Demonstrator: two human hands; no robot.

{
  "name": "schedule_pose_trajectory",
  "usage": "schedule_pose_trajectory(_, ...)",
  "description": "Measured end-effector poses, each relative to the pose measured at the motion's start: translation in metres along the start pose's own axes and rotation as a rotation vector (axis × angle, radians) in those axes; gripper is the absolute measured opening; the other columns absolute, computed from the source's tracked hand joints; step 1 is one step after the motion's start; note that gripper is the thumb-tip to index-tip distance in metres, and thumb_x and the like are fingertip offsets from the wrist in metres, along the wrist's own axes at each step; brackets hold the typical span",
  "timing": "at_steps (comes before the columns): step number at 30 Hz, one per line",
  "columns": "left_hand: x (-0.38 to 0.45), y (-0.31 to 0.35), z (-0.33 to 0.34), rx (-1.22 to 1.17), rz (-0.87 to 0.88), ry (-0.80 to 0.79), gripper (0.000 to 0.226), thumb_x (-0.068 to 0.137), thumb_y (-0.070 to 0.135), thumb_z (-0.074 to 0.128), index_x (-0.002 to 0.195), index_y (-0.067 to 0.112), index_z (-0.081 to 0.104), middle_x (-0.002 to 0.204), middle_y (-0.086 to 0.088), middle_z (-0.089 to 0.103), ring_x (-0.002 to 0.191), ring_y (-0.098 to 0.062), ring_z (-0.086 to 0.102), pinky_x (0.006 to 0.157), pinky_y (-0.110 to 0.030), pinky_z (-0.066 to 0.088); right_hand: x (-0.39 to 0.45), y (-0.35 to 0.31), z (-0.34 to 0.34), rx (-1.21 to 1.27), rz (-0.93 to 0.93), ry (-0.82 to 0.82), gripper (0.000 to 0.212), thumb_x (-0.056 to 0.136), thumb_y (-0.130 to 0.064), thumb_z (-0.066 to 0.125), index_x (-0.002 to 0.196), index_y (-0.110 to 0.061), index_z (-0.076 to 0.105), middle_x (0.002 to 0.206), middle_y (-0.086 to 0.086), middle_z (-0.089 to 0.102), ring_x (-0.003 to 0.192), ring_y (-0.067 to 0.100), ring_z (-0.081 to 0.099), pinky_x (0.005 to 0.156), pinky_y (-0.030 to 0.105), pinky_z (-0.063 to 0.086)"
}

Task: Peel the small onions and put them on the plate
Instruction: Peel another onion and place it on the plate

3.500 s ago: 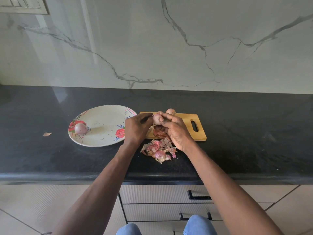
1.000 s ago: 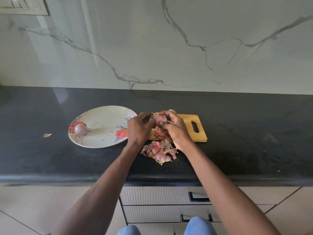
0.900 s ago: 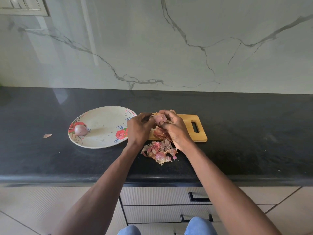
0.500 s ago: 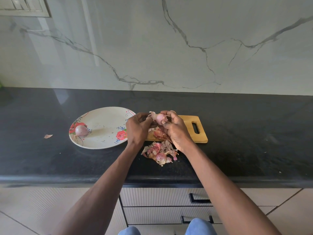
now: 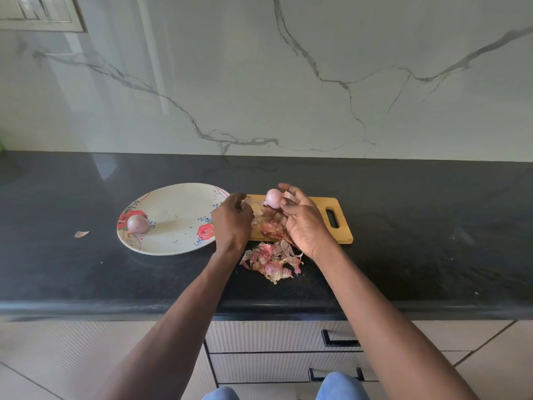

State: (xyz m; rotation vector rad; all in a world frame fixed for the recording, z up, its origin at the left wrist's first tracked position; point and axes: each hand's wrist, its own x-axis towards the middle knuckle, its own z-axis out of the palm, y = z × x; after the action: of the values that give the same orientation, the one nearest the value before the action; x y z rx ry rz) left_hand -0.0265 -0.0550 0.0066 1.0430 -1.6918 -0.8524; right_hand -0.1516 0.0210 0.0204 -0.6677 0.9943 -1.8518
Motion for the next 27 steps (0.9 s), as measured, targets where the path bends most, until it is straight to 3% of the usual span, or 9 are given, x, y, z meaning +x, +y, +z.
schedule_pose_trajectory(5,0.002,-0.001,0.0,0.03,-0.028,0.018,0.034,0.095,0.011,0.053,0.124,0.007,0.07,0.114,-0.013,0.074,0.089,-0.027,0.073,0.086,-0.044,0.059,-0.003,-0.007,-0.001,0.194,0.03,-0.008,0.037,0.098,0.013,0.043,0.133,0.005,0.053,0.134,0.031,0.056,0.107,0.036,0.069,0.097,0.039,0.055)
schedule_pose_trajectory(7,-0.002,0.003,-0.001,0.081,0.029,-0.019,0.036,0.094,0.013,0.055,0.127,0.006,0.068,0.125,-0.014,0.07,0.103,-0.03,0.069,0.095,-0.042,0.055,-0.003,-0.007,-0.001,0.219,0.035,0.002,0.034,0.098,0.011,0.046,0.13,0.006,0.054,0.127,0.031,0.059,0.104,0.036,0.069,0.094,0.037,0.058)
schedule_pose_trajectory(9,-0.005,0.004,-0.003,0.075,0.108,-0.052,0.043,0.093,0.024,0.055,0.131,0.009,0.066,0.14,-0.011,0.061,0.127,-0.026,0.059,0.109,-0.041,0.047,-0.003,-0.006,-0.001,0.17,0.021,0.013,0.031,0.096,0.009,0.051,0.125,0.003,0.056,0.126,0.032,0.059,0.105,0.036,0.067,0.095,0.037,0.057)
schedule_pose_trajectory(11,-0.007,0.004,-0.005,0.0,0.134,-0.076,0.048,0.093,0.04,0.053,0.132,0.014,0.067,0.145,-0.007,0.057,0.134,-0.019,0.052,0.112,-0.037,0.041,-0.002,-0.004,-0.002,0.095,-0.001,0.049,0.031,0.092,0.011,0.056,0.12,-0.002,0.061,0.13,0.033,0.058,0.104,0.036,0.066,0.096,0.041,0.055)
schedule_pose_trajectory(15,-0.007,0.003,-0.004,0.01,0.176,-0.168,0.051,0.097,0.05,0.06,0.126,0.009,0.069,0.121,-0.008,0.072,0.106,-0.014,0.066,0.089,-0.025,0.053,-0.002,-0.001,-0.001,0.01,-0.016,0.061,0.037,0.089,0.016,0.058,0.12,-0.002,0.063,0.129,0.032,0.06,0.101,0.033,0.069,0.09,0.04,0.059)
schedule_pose_trajectory(18,-0.005,0.002,0.0,0.096,0.227,-0.157,0.032,0.102,0.034,0.059,0.117,0.01,0.072,0.109,-0.006,0.074,0.093,-0.011,0.065,0.071,-0.004,0.04,-0.002,0.001,0.0,0.034,-0.011,0.056,0.035,0.089,0.017,0.057,0.119,-0.001,0.062,0.128,0.03,0.06,0.11,0.036,0.068,0.09,0.038,0.059)
schedule_pose_trajectory(20,-0.003,0.001,0.002,0.108,0.237,-0.143,0.026,0.102,0.028,0.058,0.112,0.009,0.072,0.105,-0.006,0.074,0.09,-0.014,0.066,0.068,-0.007,0.041,-0.001,0.001,0.0,0.039,-0.012,0.043,0.035,0.09,0.017,0.057,0.119,-0.001,0.062,0.127,0.027,0.062,0.116,0.038,0.065,0.091,0.037,0.059)
schedule_pose_trajectory(23,-0.004,0.001,0.003,0.114,0.243,-0.14,0.023,0.103,0.023,0.058,0.11,0.007,0.072,0.103,-0.007,0.073,0.087,-0.015,0.064,0.07,-0.021,0.044,-0.002,0.002,-0.001,-0.043,-0.024,0.032,0.035,0.089,0.012,0.062,0.119,-0.006,0.065,0.122,0.022,0.067,0.105,0.029,0.07,0.085,0.033,0.061)
schedule_pose_trajectory(27,-0.004,-0.001,0.003,0.088,0.228,-0.168,0.024,0.105,0.029,0.053,0.103,0.008,0.065,0.095,-0.005,0.068,0.081,-0.017,0.062,0.062,-0.018,0.04,-0.002,0.007,0.0,-0.182,-0.066,0.017,0.033,0.087,0.007,0.068,0.113,-0.013,0.07,0.127,0.022,0.064,0.107,0.027,0.069,0.092,0.039,0.058)
